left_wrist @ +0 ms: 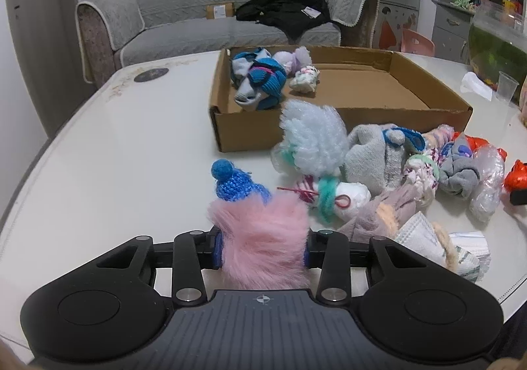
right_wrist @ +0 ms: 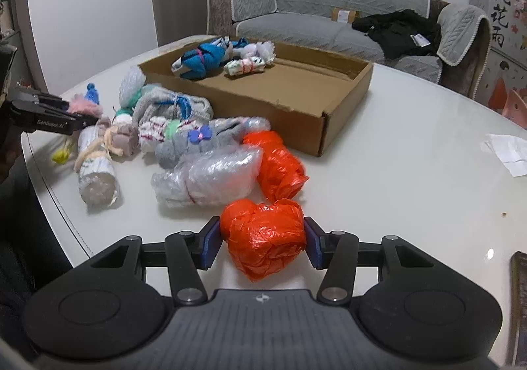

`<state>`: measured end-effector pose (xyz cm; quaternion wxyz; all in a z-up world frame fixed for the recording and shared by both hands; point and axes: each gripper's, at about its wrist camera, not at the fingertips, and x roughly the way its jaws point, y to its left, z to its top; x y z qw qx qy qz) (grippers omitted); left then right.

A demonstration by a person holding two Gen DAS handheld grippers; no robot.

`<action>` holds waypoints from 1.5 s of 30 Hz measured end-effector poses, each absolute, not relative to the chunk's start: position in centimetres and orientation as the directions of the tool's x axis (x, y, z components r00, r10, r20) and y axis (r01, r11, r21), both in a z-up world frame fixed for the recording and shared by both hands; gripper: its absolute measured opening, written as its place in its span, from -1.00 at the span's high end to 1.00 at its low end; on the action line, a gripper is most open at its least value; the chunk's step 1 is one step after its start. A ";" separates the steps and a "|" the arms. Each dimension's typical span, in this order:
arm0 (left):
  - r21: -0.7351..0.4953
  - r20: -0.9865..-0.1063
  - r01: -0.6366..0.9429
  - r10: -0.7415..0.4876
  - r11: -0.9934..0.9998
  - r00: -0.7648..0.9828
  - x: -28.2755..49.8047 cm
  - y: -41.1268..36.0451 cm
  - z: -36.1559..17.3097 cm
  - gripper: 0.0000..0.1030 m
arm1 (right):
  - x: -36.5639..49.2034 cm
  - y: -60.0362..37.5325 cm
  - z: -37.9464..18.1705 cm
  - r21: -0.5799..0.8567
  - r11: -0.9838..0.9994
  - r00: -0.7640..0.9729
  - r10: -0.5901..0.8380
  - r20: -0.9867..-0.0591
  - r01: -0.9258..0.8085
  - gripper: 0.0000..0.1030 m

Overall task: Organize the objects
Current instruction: 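Grasp the pink pom-pom bundle with the left gripper while the right grasps the orange bundle, then carry both bundles over the tray and lower them inside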

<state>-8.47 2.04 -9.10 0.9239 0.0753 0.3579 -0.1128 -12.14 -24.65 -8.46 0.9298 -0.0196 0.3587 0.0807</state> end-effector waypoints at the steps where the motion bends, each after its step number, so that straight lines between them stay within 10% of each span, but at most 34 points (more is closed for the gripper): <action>1: 0.056 -0.680 0.261 -0.154 0.964 0.717 -8.5 2.3 -8.7 0.10 | -12.2 -24.9 -8.1 0.015 0.987 0.732 0.129 -0.669 -0.160 0.07; 22: 0.125 -0.704 0.420 -0.217 0.899 0.676 0.8 3.1 6.2 0.09 | -3.0 -26.0 4.1 -0.082 0.942 0.807 0.230 -0.544 -0.324 0.07; 45: 0.035 -0.891 0.566 -0.231 0.823 0.391 10.5 -6.6 -4.0 0.09 | 11.0 -19.2 -2.2 -0.025 0.859 0.582 0.325 -0.746 -0.511 0.07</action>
